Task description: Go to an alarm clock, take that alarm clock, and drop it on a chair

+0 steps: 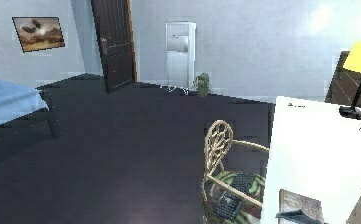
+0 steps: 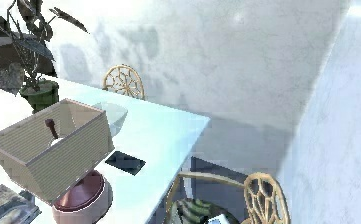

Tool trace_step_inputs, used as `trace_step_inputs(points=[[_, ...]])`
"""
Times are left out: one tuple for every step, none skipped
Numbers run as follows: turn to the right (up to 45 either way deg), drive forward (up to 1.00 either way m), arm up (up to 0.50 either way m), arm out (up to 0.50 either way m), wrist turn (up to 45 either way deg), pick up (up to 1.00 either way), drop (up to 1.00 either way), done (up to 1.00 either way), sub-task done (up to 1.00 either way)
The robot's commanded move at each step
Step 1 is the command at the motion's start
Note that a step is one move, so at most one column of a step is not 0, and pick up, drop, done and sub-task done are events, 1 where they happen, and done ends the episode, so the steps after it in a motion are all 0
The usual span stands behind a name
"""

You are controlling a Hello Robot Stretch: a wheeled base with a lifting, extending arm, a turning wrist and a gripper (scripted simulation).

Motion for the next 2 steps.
trace_step_inputs(points=[[0.0,0.00,0.10,0.00,0.0,0.00,0.00,0.00,0.00],[0.0,0.00,0.00,-0.08,0.0,0.00,0.00,0.00,0.00]])
